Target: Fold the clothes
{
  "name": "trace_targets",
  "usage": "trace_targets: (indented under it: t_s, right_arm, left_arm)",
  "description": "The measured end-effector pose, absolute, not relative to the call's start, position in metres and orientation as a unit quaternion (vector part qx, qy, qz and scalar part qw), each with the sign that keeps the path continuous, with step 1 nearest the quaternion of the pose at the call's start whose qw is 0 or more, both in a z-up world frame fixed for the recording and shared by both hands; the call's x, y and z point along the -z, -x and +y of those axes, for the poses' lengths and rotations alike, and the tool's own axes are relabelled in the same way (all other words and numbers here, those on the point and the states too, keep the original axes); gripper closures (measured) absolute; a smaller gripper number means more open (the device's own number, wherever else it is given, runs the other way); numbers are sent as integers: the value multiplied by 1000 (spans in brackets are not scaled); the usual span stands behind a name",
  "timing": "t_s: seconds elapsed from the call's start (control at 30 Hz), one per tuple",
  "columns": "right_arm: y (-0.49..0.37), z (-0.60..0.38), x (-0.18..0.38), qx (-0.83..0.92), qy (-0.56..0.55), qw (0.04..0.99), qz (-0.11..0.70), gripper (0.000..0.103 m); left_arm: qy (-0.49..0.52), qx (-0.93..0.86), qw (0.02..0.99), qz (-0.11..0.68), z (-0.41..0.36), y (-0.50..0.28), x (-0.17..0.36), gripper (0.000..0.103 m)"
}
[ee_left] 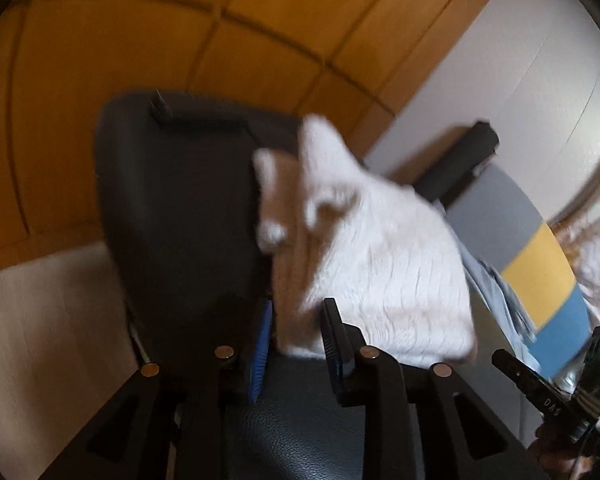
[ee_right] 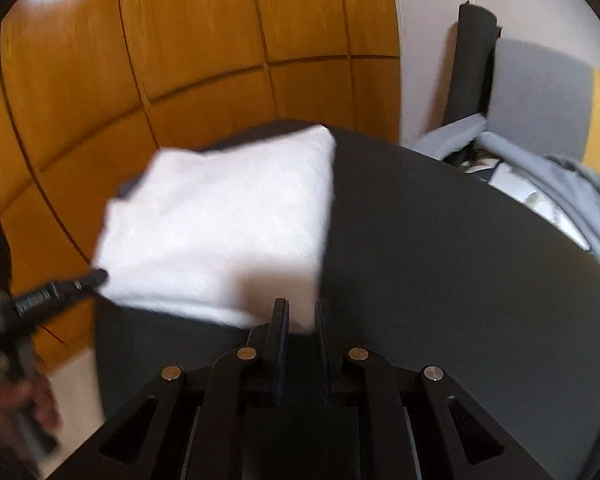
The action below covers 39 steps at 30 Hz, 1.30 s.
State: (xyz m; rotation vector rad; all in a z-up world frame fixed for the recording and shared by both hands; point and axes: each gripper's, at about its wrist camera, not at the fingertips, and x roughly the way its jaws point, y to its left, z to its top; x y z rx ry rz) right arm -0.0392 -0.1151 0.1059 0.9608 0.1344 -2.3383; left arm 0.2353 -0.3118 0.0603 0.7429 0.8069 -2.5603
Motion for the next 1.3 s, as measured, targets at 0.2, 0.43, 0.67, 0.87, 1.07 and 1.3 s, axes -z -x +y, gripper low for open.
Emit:
trace_targets:
  t_s: [0.2, 0.43, 0.67, 0.87, 1.07, 1.3]
  right_arm:
    - [54, -175, -99, 859, -376, 333, 103, 89]
    - [63, -210, -72, 845, -396, 312, 176, 87]
    - [66, -198, -78, 858, -383, 296, 170, 74]
    - [19, -173, -91, 882, -352, 278, 145, 22]
    - [-22, -154, -85, 874, -377, 273, 137, 22]
    - [-50, -140, -84, 873, -395, 262, 115, 20]
  left_arm:
    - [-228, 951, 194, 81, -251, -207, -108, 79]
    - [-360, 913, 182, 60, -269, -138, -53, 77]
    - [-382, 900, 204, 56, -258, -135, -52, 76]
    - [-370, 893, 237, 99, -234, -167, -65, 76]
    - [-418, 853, 267, 163, -231, -208, -49, 76]
    - [-433, 846, 272, 151, -207, -233, -41, 76]
